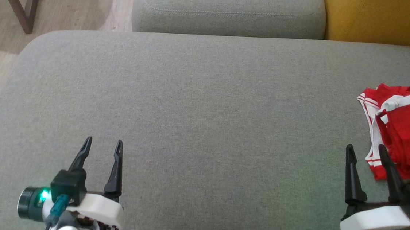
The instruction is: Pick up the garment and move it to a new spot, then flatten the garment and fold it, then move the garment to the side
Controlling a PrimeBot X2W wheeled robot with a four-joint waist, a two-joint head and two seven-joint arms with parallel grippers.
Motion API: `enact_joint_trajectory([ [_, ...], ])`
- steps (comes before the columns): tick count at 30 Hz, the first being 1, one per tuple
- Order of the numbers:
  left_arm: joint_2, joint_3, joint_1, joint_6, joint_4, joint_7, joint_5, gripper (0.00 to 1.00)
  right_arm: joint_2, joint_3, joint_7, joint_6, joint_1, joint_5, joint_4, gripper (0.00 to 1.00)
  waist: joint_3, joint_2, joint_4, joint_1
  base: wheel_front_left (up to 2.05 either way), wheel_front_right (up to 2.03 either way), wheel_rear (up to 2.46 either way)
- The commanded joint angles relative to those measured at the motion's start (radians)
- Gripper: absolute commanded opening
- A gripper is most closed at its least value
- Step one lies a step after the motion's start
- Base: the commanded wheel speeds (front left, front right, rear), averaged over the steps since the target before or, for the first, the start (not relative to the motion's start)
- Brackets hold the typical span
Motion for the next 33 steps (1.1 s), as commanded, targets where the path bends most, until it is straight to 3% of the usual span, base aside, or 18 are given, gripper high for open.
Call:
enact_joint_trajectory([
  [1,0.023,0.03,-0.057,0.002,-0.032,-0.004,-0.002,1.0,-0.005,0.022,0.0,0.007,-0.027,0.005,-0.04,1.0,0.001,-0.0001,0.001,0.0,0.0,0.0,0.0],
  [2,0.023,0.029,-0.058,0.001,-0.032,-0.004,-0.002,1.0,-0.005,0.022,-0.001,0.007,-0.027,0.005,-0.04,1.0,0.001,-0.0001,0.001,0.0,0.0,0.0,0.0],
  [3,0.0,-0.002,0.0,0.0,0.002,0.0,0.0,0.0,0.0,0.0,-0.001,0.0,0.0,0.0,0.003,0.0,0.001,-0.0001,0.001,0.0,0.0,0.0,0.0],
  [6,-0.012,-0.009,0.024,0.0,0.048,0.0,-0.002,0.0,0.0,0.002,-0.001,0.0,0.01,0.002,0.058,0.0,0.001,-0.0001,0.001,0.0,0.0,0.0,0.0],
  [33,-0.031,0.07,-0.009,-0.077,0.073,0.056,-0.309,0.0,-0.014,0.01,0.007,0.001,-0.038,0.336,0.116,0.0,0.002,-0.0001,-0.006,0.0,0.0,0.0,0.0],
])
